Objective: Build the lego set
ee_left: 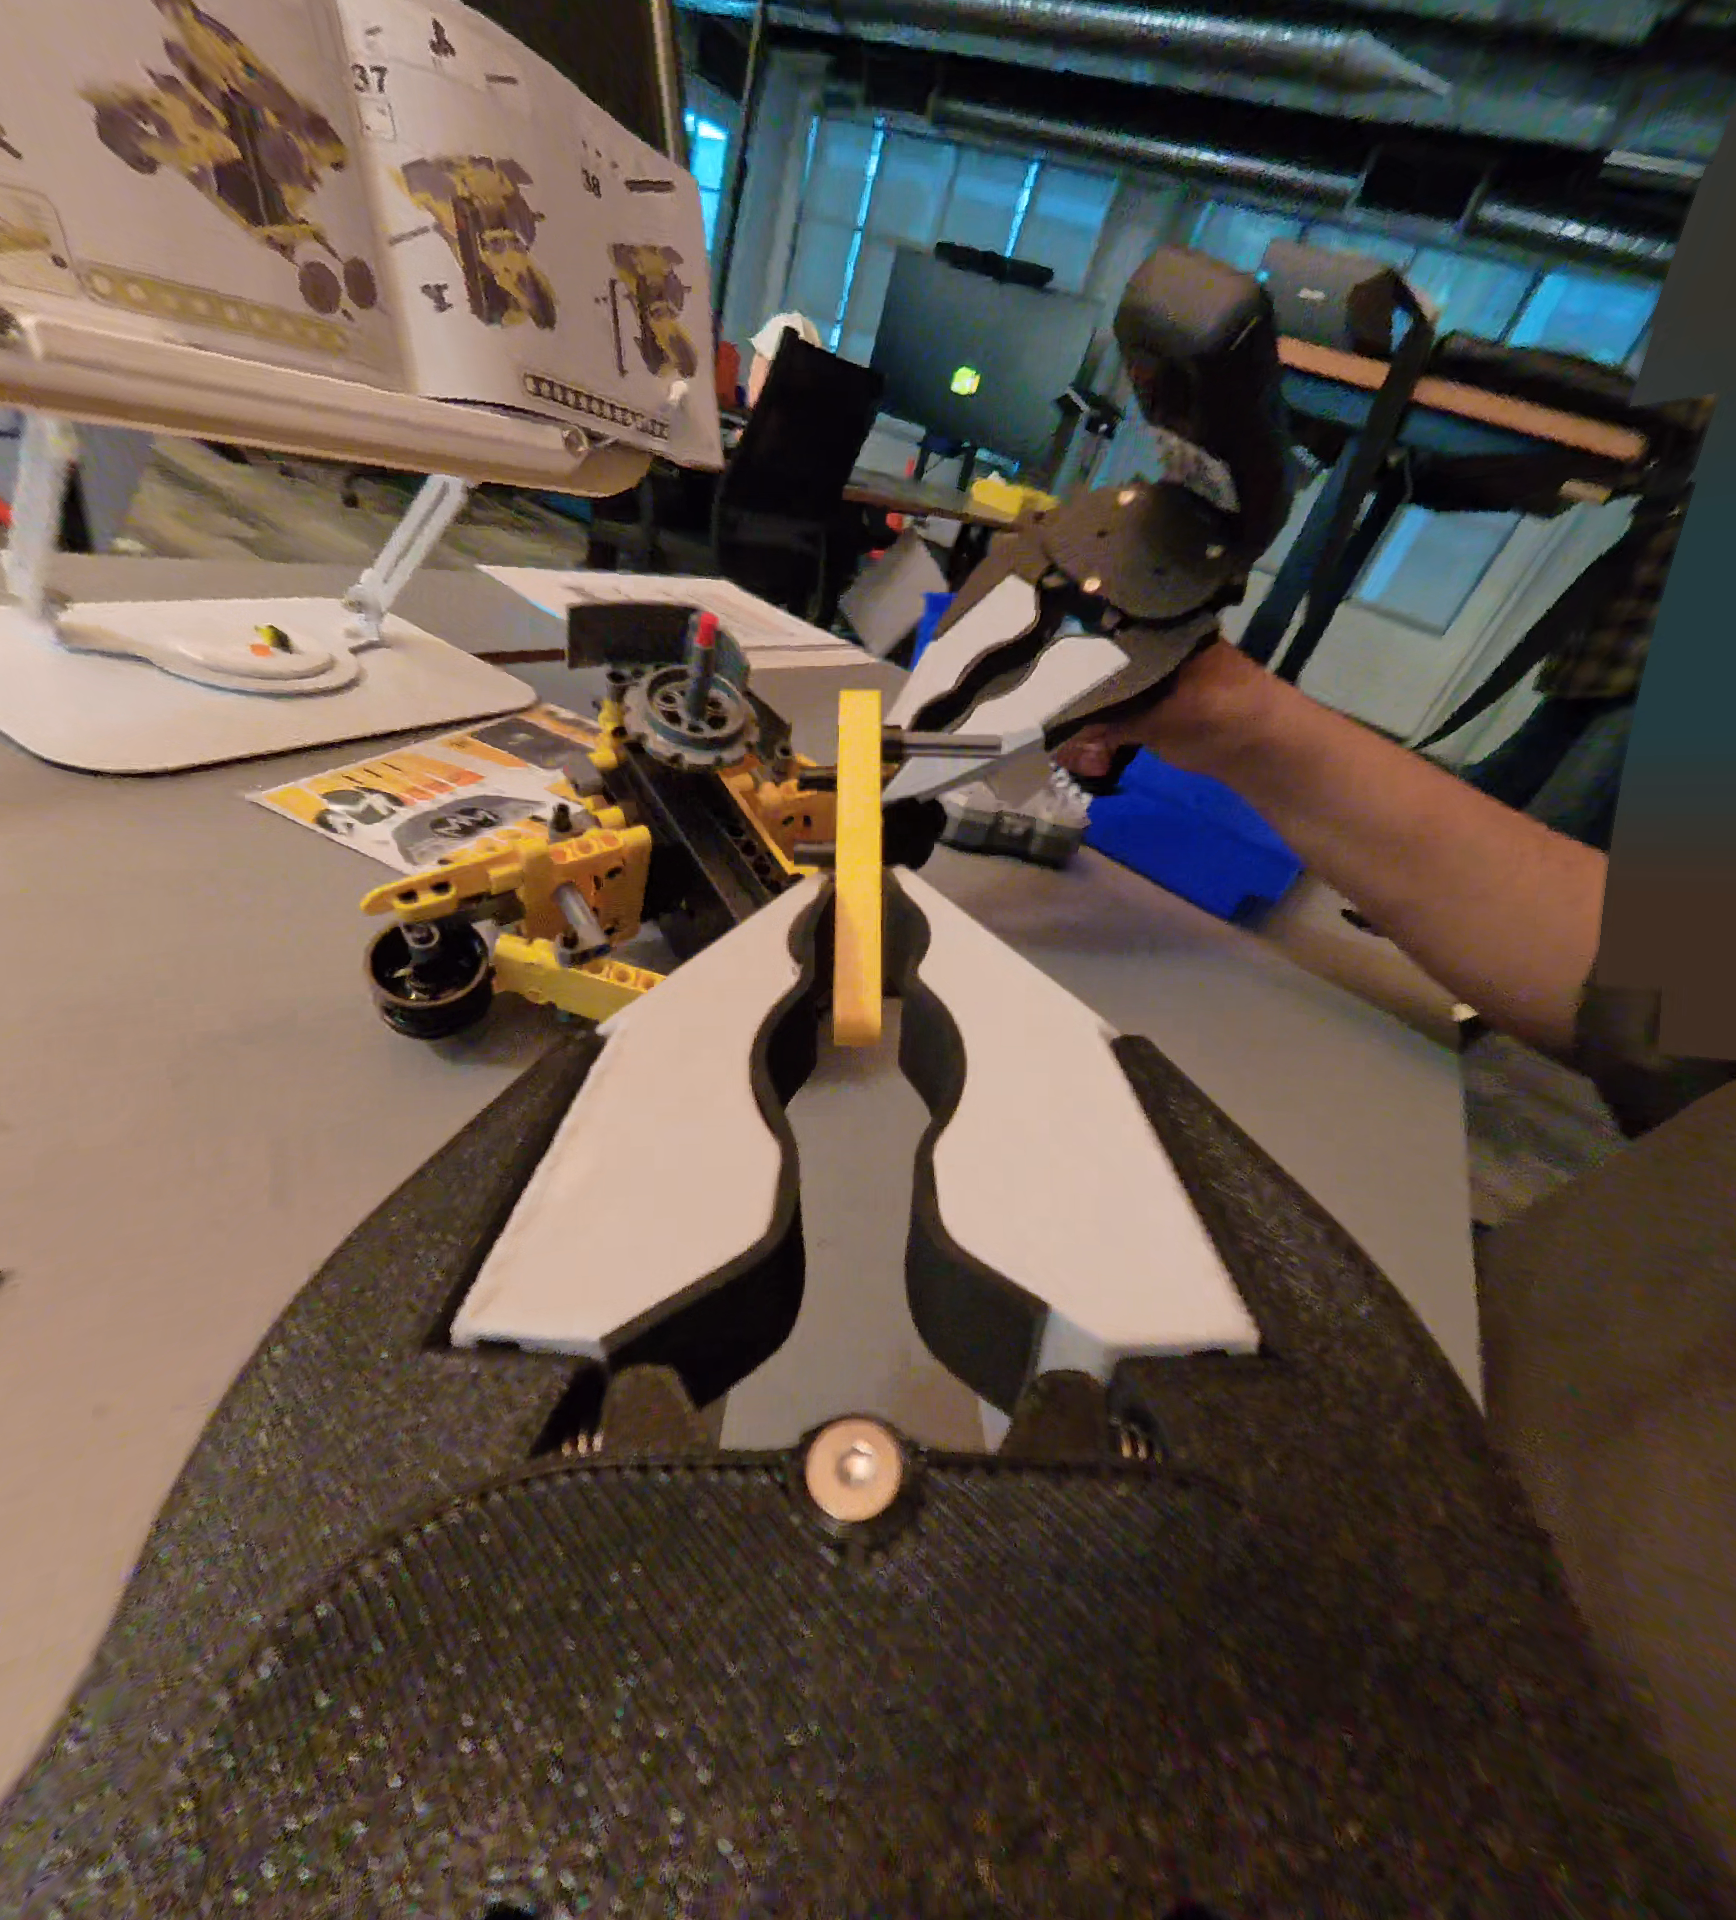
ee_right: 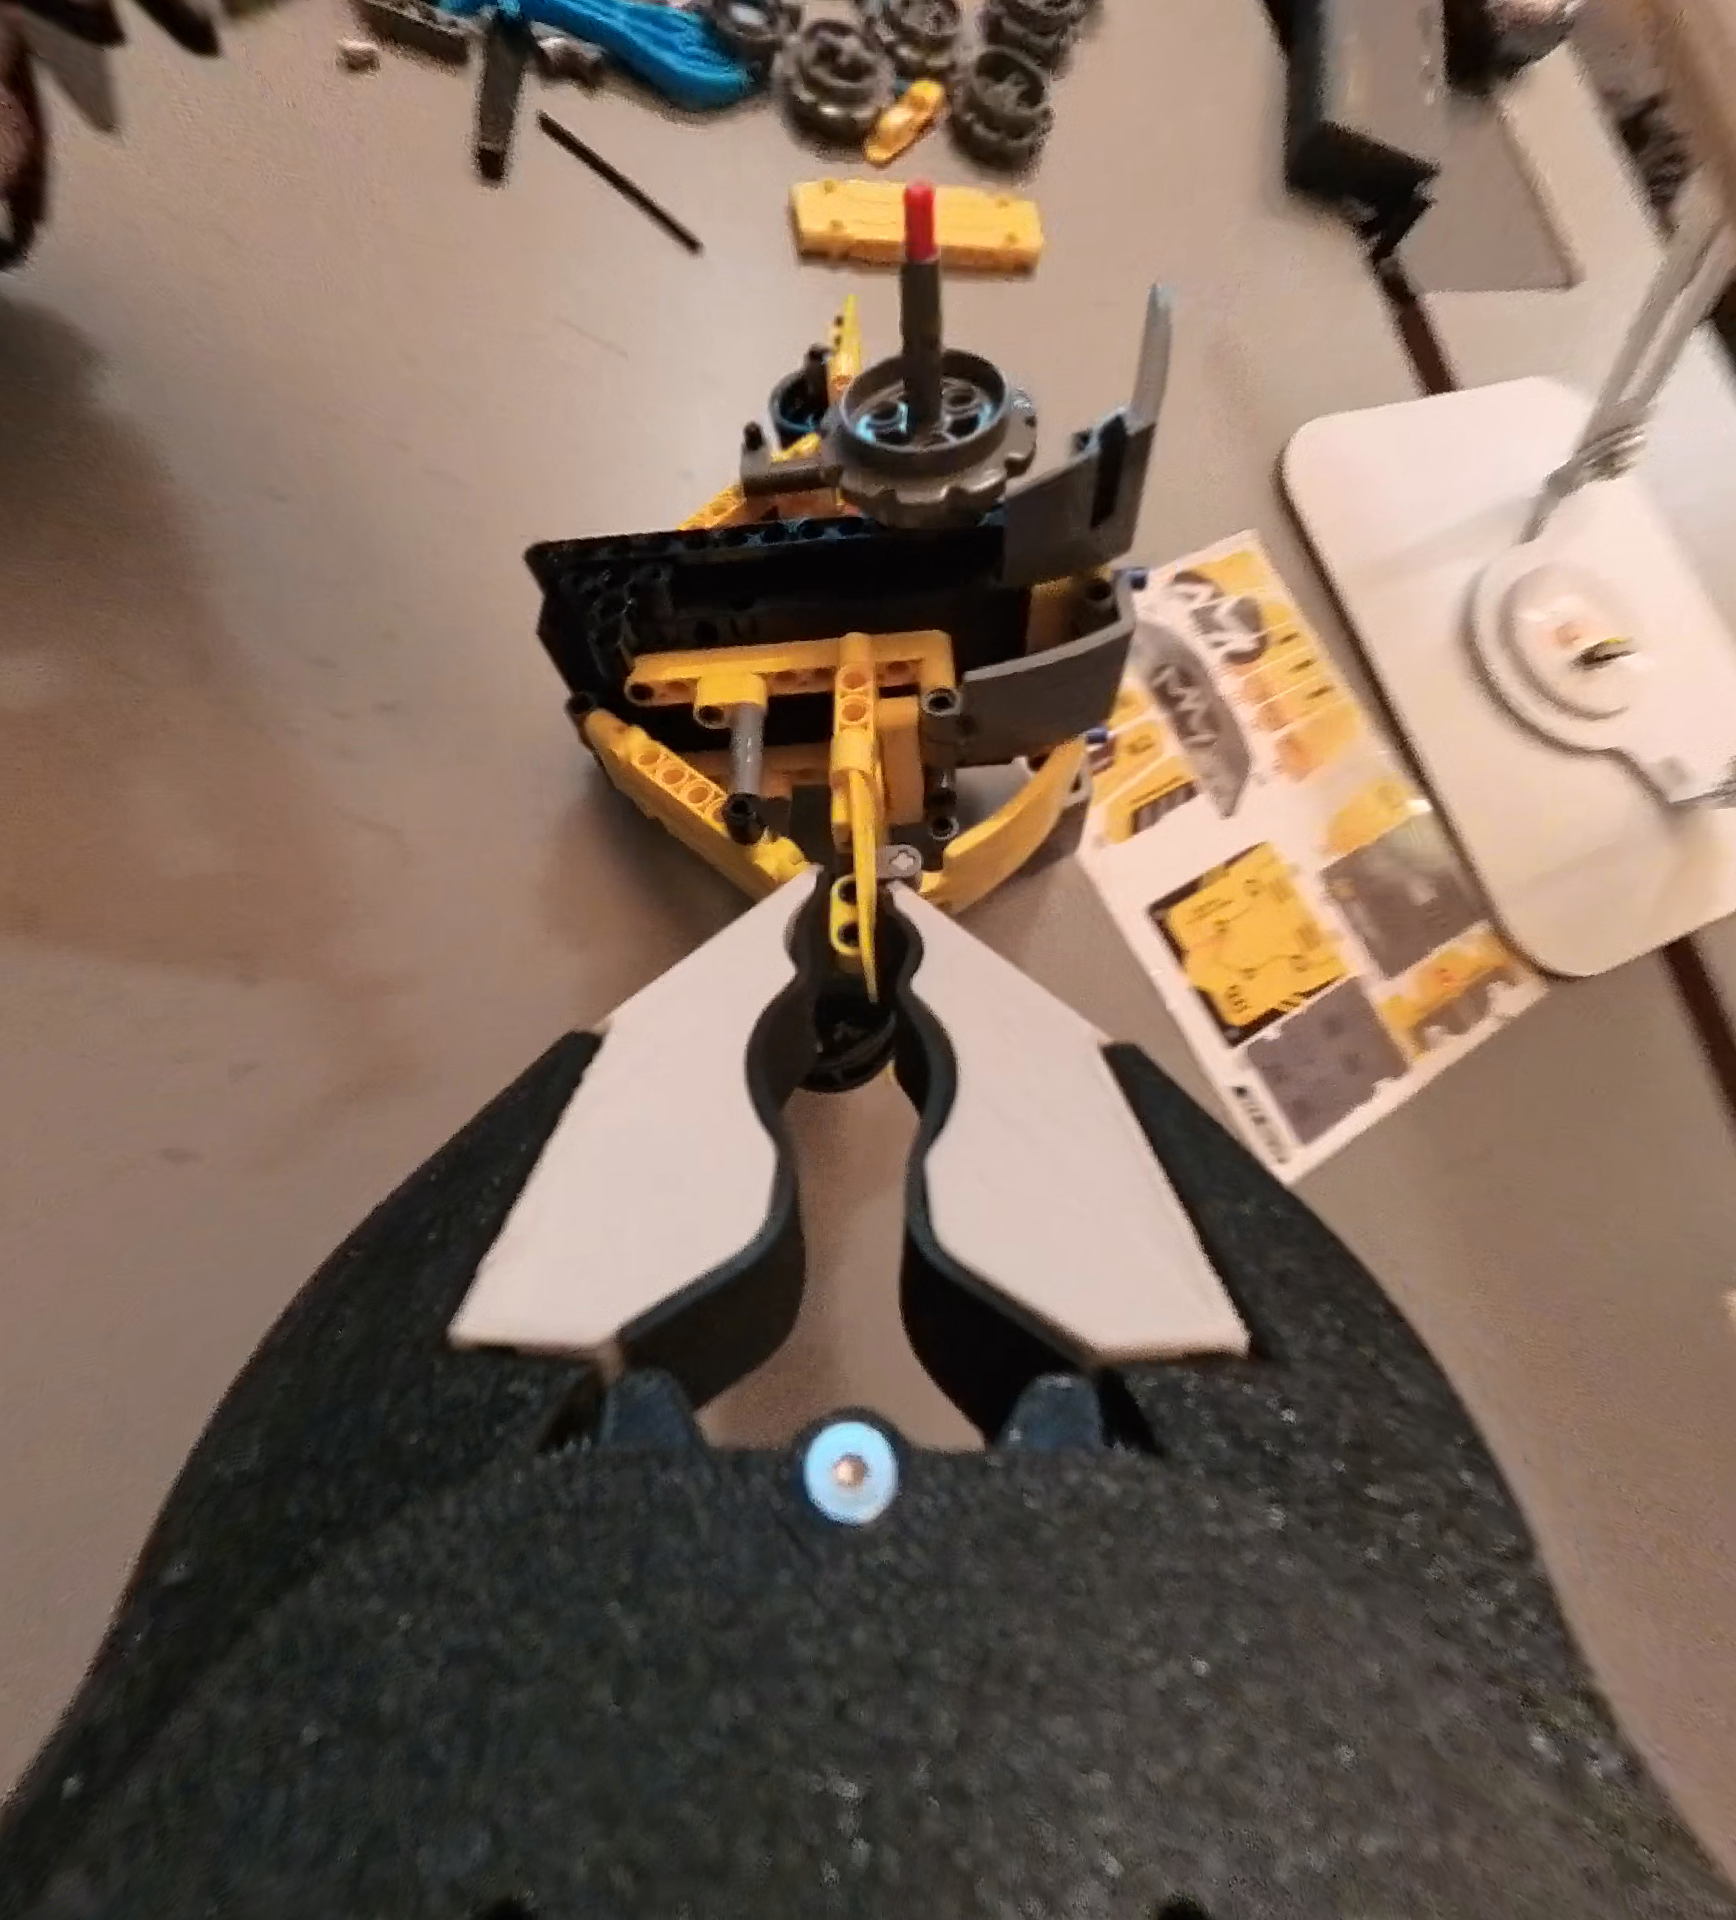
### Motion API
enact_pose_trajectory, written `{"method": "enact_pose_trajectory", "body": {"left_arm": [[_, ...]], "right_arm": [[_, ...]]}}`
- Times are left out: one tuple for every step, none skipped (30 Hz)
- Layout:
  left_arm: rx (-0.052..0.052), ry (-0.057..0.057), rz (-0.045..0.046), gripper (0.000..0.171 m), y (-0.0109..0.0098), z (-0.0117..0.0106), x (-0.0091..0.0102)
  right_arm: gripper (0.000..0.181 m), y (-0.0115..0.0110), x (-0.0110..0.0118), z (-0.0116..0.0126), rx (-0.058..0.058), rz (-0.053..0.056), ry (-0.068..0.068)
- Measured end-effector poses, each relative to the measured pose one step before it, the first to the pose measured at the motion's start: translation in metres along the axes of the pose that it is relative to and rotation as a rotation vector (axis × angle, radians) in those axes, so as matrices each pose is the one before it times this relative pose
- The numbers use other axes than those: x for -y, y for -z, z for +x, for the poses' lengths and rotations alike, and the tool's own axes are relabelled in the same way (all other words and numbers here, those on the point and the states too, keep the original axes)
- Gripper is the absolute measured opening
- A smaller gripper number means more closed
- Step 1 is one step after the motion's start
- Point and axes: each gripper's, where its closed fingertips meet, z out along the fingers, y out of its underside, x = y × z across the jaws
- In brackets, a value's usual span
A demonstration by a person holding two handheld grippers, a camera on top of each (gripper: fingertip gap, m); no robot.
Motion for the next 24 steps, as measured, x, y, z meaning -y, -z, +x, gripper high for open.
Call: {"method": "enact_pose_trajectory", "body": {"left_arm": [[-0.0285,0.0220,-0.00007,0.005,-0.00018,0.00272,-0.00057],[-0.0263,0.0187,-0.00116,0.005,-0.00029,0.00289,-0.00091],[-0.0212,0.0149,-0.00274,0.005,-0.00066,0.00247,-0.00120],[-0.0151,0.0118,-0.00327,0.005,-0.00089,0.00170,-0.00107],[-0.0110,0.0094,-0.00534,0.005,-0.00123,0.00114,-0.00100],[-0.0099,0.0082,-0.00848,0.005,-0.00172,0.00091,-0.00100],[-0.0107,0.0076,-0.00879,0.005,-0.00209,0.00118,-0.00057],[-0.0090,0.0067,-0.00754,0.005,-0.00235,0.00104,-0.00023],[-0.0074,0.0053,-0.00676,0.005,-0.00237,0.00110,-0.00015],[-0.0056,0.0035,-0.00664,0.005,-0.00226,0.00089,-0.00019],[-0.0029,0.0022,-0.00817,0.005,-0.00212,0.00078,-0.00077],[0.0006,0.0019,-0.00998,0.005,-0.00208,0.00030,-0.00122],[0.0015,0.0019,-0.01102,0.005,-0.00191,0.00022,-0.00169],[0.0024,0.0018,-0.01125,0.005,-0.00179,0.00019,-0.00196],[0.0014,0.0024,-0.01267,0.005,-0.00189,0.00041,-0.00235],[-0.0019,0.0036,-0.01452,0.005,-0.00228,0.00082,-0.00269],[-0.0051,0.0050,-0.01716,0.005,-0.00250,0.00123,-0.00282],[-0.0071,0.0053,-0.02028,0.005,-0.00286,0.00163,-0.00296],[-0.0062,0.0055,-0.02288,0.005,-0.00303,0.00168,-0.00283],[-0.0068,0.0062,-0.02488,0.005,-0.00329,0.00188,-0.00233],[-0.0032,0.0091,-0.02629,0.005,-0.00331,0.00133,-0.00193],[0.0002,0.0096,-0.02379,0.005,-0.00329,0.00106,-0.00111],[-0.0034,0.0099,-0.01839,0.005,-0.00317,0.00186,-0.00002],[-0.0030,0.0175,-0.01651,0.006,-0.00326,0.00164,0.00047]], "right_arm": [[0.006,0.00272,-0.00369,-0.00419,0.0344,0.0190,-0.0158],[0.006,0.00348,-0.00302,-0.00333,0.0286,0.0208,-0.0122],[0.006,0.00371,-0.00299,-0.00268,0.0273,0.0186,-0.0168],[0.007,0.00390,-0.00165,-0.00116,0.0198,0.0219,-0.0214],[0.007,0.00345,-0.00108,0.00036,0.0097,0.0223,-0.0186],[0.008,0.00225,-0.00196,0.00118,0.0023,0.0143,-0.0124],[0.009,0.00098,-0.00237,0.00119,-0.0017,0.0083,-0.0084],[0.009,0.00037,-0.00178,0.00042,-0.0026,0.0060,-0.0033],[0.009,0.00024,-0.00120,0.00017,-0.0072,0.0039,0.0034],[0.010,0.00060,0.00010,0.00069,-0.0160,0.0067,0.0081],[0.014,0.00127,0.00133,0.00069,-0.0195,0.0110,0.0105],[0.020,0.00230,0.00177,0.00072,-0.0197,0.0122,0.0088],[0.024,0.00334,0.00211,0.00175,-0.0246,0.0130,0.0023],[0.031,0.00457,0.00282,0.00231,-0.0289,0.0172,-0.0052],[0.037,0.00561,0.00399,0.00164,-0.0257,0.0252,-0.0091],[0.040,0.00626,0.00507,0.00051,-0.0229,0.0333,-0.0086],[0.042,0.00642,0.00554,0.00008,-0.0274,0.0349,-0.0038],[0.043,0.00602,0.00534,-0.00098,-0.0307,0.0309,0.0072],[0.043,0.00541,0.00555,-0.00362,-0.0266,0.0279,0.0217],[0.042,0.00485,0.00597,-0.00602,-0.0208,0.0242,0.0350],[0.040,0.00397,0.00646,-0.00739,-0.0186,0.0192,0.0460],[0.037,0.00305,0.00782,-0.00868,-0.0166,0.0205,0.0530],[0.032,0.00211,0.00975,-0.01004,-0.0122,0.0259,0.0580],[0.024,0.00118,0.01127,-0.01072,-0.0130,0.0327,0.0655]]}}
